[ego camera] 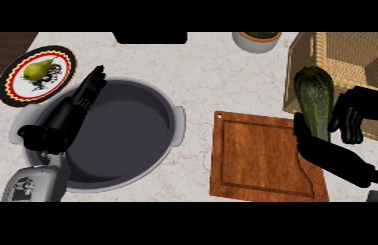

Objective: Pick the squash from the cutting board and place it in the basket

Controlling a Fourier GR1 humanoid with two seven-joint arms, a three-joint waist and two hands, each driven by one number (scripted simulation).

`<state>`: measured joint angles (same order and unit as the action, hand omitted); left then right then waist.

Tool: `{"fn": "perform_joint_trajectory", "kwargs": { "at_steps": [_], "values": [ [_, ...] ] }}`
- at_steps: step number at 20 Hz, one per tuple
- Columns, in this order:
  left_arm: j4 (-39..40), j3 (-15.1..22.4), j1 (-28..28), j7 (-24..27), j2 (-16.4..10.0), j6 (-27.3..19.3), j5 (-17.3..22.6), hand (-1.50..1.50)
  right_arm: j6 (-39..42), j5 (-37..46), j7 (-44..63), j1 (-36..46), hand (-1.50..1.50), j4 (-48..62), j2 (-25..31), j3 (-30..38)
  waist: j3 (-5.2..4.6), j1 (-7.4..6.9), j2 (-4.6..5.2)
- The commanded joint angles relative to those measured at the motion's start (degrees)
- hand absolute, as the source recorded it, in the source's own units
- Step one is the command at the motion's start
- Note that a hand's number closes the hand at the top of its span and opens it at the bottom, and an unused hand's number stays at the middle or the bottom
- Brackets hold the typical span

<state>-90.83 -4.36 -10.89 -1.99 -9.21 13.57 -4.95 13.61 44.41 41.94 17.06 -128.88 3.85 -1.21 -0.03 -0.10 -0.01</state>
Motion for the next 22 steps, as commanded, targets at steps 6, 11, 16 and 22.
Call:
{"fn": "perform_joint_trajectory", "kwargs": {
  "at_steps": [6,11,16,22],
  "values": [
    [-2.77,0.17,2.26,-0.34,0.09,0.82,0.6,0.0,-6.93,-0.14,-0.78,14.89,1.5,15.73,5.44,13.82,0.02,-0.48,0.09],
    [-1.63,-0.23,-0.99,-2.9,-0.03,0.72,0.94,0.0,-11.97,-1.68,-4.05,23.94,1.5,28.71,10.7,20.99,0.04,-0.58,0.16],
    [3.46,-1.08,-2.26,0.72,-0.32,0.4,-0.13,0.0,-15.82,-4.41,-12.16,22.89,1.5,38.61,15.36,24.24,0.03,-0.12,0.16],
    [1.89,-1.21,-0.53,0.62,-0.59,1.59,0.72,0.0,-14.61,-8.75,-17.01,25.1,1.5,50.01,21.55,26.91,0.03,-0.17,0.12]
  ]
}}
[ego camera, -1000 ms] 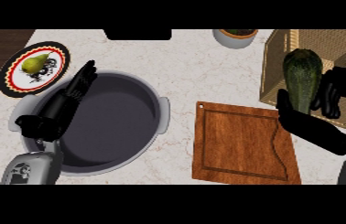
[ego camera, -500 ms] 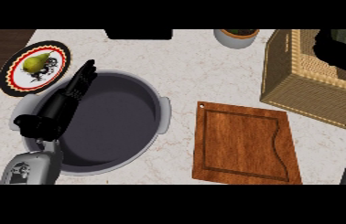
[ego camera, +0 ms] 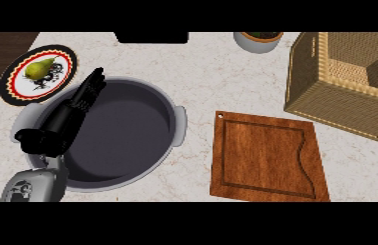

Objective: Pick the squash from the cutting board and place it in the basket

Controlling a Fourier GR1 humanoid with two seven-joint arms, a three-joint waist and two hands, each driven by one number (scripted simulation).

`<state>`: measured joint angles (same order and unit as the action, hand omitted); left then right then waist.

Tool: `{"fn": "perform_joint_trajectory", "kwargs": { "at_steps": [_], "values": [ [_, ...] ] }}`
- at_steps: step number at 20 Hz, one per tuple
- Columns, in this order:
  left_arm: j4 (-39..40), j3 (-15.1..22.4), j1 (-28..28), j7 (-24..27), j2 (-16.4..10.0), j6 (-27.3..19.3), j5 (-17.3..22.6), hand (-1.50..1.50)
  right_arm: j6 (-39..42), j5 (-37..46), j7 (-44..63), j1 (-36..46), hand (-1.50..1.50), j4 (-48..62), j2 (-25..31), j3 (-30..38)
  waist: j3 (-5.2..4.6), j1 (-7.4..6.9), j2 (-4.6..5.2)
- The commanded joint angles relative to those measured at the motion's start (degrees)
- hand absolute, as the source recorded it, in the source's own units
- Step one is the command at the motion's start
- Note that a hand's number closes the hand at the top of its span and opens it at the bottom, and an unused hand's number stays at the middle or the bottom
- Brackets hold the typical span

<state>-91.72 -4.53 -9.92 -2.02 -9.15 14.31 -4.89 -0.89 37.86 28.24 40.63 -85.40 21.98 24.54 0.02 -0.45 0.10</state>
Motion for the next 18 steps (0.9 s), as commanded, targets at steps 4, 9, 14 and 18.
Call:
{"fn": "perform_joint_trajectory", "kwargs": {
  "at_steps": [4,9,14,18],
  "values": [
    [3.59,-0.46,-2.02,0.83,-0.13,-0.32,-0.84,0.0,-5.16,-3.69,-13.23,-0.74,1.5,16.39,3.97,3.02,0.0,0.04,0.09],
    [0.95,-0.71,-0.36,0.5,-0.01,0.45,0.49,0.0,-11.33,-4.7,-22.14,-2.81,1.5,23.13,5.15,4.63,0.01,-0.01,0.04],
    [4.0,0.85,-3.16,2.06,1.43,-1.66,-2.38,0.0,-15.55,-4.76,-31.99,1.45,1.5,36.08,9.65,5.55,0.02,-0.2,0.23],
    [3.58,-1.59,-4.49,-0.9,-0.57,0.79,1.08,0.0,-21.33,-10.67,-35.59,0.47,1.5,36.79,6.74,11.2,0.06,0.01,0.2]
  ]
}}
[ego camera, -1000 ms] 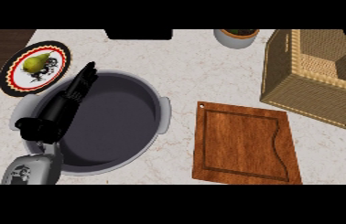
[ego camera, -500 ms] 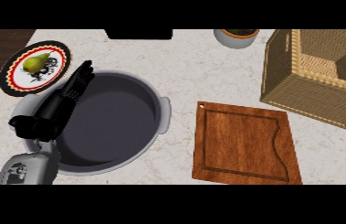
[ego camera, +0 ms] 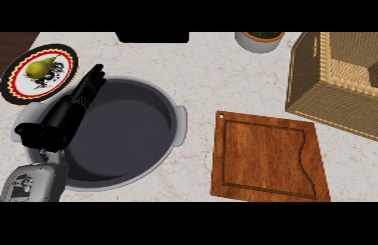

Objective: Pick the squash from the cutting board and place it in the basket

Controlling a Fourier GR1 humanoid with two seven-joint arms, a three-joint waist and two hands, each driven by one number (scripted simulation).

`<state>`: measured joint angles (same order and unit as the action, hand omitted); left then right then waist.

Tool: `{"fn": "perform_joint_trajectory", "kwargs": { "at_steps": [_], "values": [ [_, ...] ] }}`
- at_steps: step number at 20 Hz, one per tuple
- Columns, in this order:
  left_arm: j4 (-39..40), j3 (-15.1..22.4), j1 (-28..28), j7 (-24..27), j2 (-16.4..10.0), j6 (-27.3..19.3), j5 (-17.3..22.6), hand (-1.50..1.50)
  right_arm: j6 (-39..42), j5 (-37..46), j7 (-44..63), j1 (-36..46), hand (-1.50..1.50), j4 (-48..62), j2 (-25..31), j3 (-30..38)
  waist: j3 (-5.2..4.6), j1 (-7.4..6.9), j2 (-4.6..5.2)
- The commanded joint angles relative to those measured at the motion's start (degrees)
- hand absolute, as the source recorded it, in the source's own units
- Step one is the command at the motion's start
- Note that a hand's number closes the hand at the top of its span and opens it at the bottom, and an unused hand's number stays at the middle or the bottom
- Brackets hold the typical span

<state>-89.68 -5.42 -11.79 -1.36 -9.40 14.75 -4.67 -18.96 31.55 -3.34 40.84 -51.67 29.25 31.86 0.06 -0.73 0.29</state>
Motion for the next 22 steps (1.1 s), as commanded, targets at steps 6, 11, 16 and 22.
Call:
{"fn": "perform_joint_trajectory", "kwargs": {
  "at_steps": [6,11,16,22],
  "values": [
    [-4.13,-0.86,2.36,-2.0,-1.24,2.09,1.99,0.0,-4.15,-3.08,-8.25,6.8,-1.5,14.36,4.52,0.14,-0.02,-0.23,-0.13],
    [-0.18,0.65,0.56,1.13,0.83,-0.49,-0.86,0.0,-1.67,-7.3,-14.56,8.49,-1.5,17.75,7.64,2.08,-0.02,-0.03,-0.07],
    [-2.58,0.52,4.62,1.95,0.32,0.78,-0.06,0.0,4.4,-13.15,-11.5,10.55,-1.5,16.95,10.28,4.92,-0.04,0.05,-0.24],
    [-3.57,-0.37,2.49,-1.58,-0.1,0.36,0.53,0.0,11.07,-20.83,-4.58,8.23,-1.5,16.71,14.48,10.35,-0.05,1.01,-0.51]
  ]
}}
